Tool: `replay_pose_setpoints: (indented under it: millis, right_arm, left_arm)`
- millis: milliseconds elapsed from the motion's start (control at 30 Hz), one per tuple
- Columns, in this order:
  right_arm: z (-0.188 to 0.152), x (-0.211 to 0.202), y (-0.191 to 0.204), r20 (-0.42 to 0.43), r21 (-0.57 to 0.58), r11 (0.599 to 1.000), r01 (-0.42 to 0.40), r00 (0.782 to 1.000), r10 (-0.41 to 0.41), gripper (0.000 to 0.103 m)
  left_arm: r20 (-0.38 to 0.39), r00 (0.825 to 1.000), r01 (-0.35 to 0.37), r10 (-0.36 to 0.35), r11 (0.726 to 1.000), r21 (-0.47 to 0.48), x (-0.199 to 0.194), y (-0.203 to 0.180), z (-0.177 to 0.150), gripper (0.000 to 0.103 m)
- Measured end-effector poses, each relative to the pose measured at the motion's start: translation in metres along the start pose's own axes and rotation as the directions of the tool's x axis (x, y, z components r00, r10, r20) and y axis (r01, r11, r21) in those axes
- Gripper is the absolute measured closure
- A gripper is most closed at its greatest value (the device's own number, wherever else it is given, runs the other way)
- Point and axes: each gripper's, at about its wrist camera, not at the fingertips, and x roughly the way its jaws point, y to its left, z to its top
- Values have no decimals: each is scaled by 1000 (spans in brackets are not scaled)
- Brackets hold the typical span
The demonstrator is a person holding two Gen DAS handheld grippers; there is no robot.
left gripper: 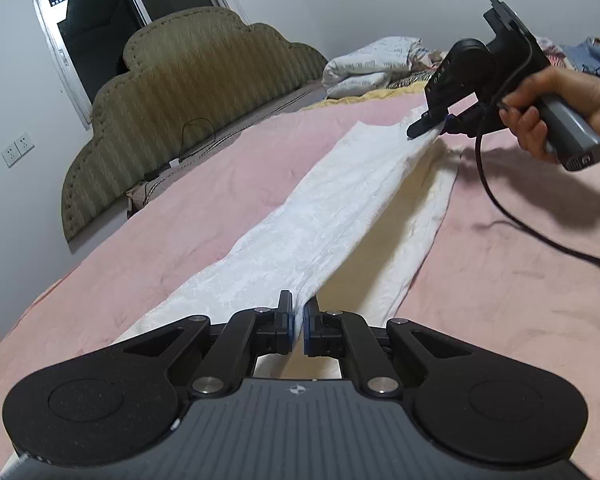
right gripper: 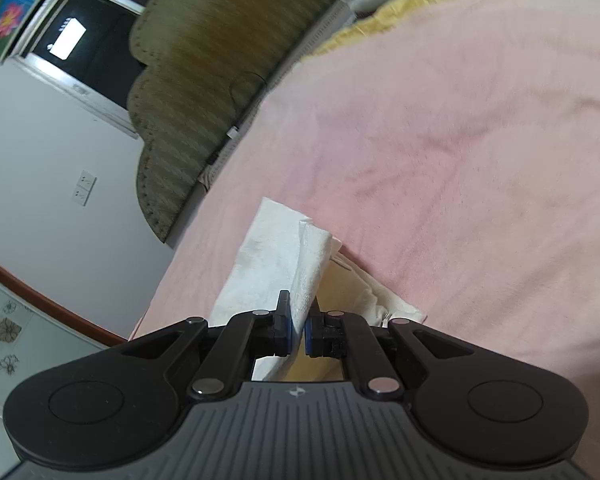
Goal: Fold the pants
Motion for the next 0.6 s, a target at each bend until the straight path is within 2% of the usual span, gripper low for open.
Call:
replay_pose_setpoints:
  millis: [133,200,267,367,533,600]
  right_arm:
    - [0,-1,-2,-17,-62,997,36,999,-37,97]
    - [1,9,-13,-60,-33,998,51,997,-53,97]
    - [0,12,-21,-76,-11,999,41,996,-42,97]
    - [-1,3,-30,-77,21,1000,16,997,-14,95]
    - [4,-21,-39,-19,49,999,21,1000,-20,92]
    - [6,-32,-36,56,57,992,111,992,-114,79]
  left_arm:
    - [-51,997,51,-49,998,27,7,-7,-11,95]
    - [-87,995,54,-50,997,53,14,-13,-18,95]
    - [-84,996,45,-39,996,74,14,-15,-21,95]
    - [-91,994,64,-59,997,50,12,-8,-21,94]
    - [-74,992,102,-99,994,48,3,-3,-21,85]
    - [-70,989,130,-127,991,44,-3,-8,-21,84]
